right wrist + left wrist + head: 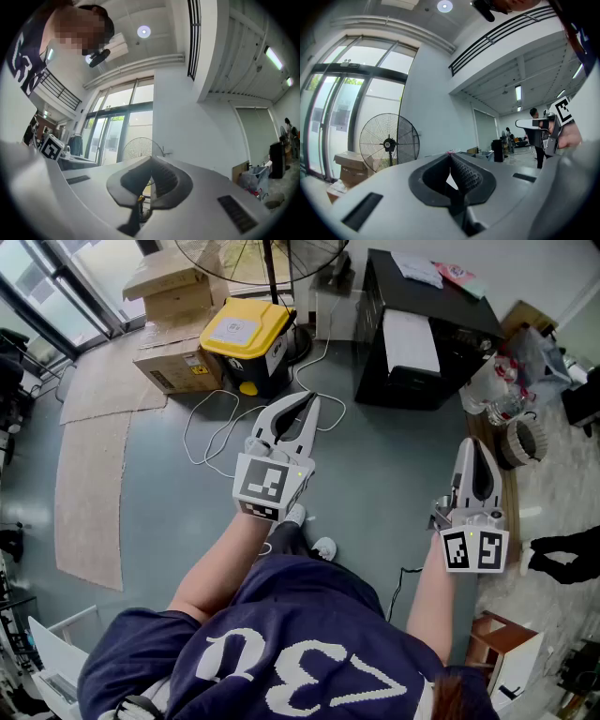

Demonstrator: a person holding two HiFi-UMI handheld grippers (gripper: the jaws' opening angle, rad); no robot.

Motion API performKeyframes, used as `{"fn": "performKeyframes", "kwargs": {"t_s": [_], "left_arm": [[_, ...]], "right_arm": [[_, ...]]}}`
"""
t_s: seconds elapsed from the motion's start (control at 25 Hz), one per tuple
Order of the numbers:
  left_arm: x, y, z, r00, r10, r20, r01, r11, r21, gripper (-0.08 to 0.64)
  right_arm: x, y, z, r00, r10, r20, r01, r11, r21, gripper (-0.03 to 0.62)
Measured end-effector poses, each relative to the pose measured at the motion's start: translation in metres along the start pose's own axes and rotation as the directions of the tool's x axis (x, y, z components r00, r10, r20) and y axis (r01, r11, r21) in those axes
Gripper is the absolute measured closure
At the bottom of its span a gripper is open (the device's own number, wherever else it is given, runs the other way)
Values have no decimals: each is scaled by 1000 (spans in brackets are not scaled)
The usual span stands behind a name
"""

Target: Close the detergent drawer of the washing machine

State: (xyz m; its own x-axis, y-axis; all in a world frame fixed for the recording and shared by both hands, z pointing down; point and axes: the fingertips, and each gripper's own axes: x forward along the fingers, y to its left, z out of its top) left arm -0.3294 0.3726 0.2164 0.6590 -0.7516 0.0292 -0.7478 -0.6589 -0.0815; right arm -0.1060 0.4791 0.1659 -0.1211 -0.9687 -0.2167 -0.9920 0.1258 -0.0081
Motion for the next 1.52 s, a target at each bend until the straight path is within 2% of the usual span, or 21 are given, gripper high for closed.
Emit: {"fn": "performKeyframes", "kwargs": {"t_s": [0.2,0.36,0.52,0.72,0.8,0.92,1.08,1.36,1.52], "left_arm": [[2,1,4,1000,15,-21,-15,1000,9,540],[8,-1,3,1000,13,-1,-13,1000,-7,540],[23,-1,-10,1000,-15,-5,15,1000,-10,540],[65,12,-9,998,-56,18,57,998,-16,540],[90,26,-5,997,-65,39,66,998,-10,540],[128,52,-8,997,-82,-2,82,997,-14,540],[186,90,1,987,-139,82,141,990,-12,540],[263,157,-2,983,-180,33,180,984,-2,540],[293,177,-4,979,-197,47,197,980,-3,540]], "right_arm": [[0,-2,-2,1000,5,-4,-5,1000,-3,578],[2,-7,0,1000,9,19,-10,999,36,577],[10,-14,-8,1000,0,14,0,999,48,577],[42,-26,-16,1000,-31,3,31,999,34,577],[65,-30,-20,999,-43,-1,43,999,26,577],[106,-36,-28,998,-57,-6,57,998,15,577],[170,-41,-34,996,-84,4,84,996,-1,577],[252,-48,-51,990,-143,10,143,990,-16,577],[277,-57,-61,985,-171,-9,171,985,-19,577]]}}
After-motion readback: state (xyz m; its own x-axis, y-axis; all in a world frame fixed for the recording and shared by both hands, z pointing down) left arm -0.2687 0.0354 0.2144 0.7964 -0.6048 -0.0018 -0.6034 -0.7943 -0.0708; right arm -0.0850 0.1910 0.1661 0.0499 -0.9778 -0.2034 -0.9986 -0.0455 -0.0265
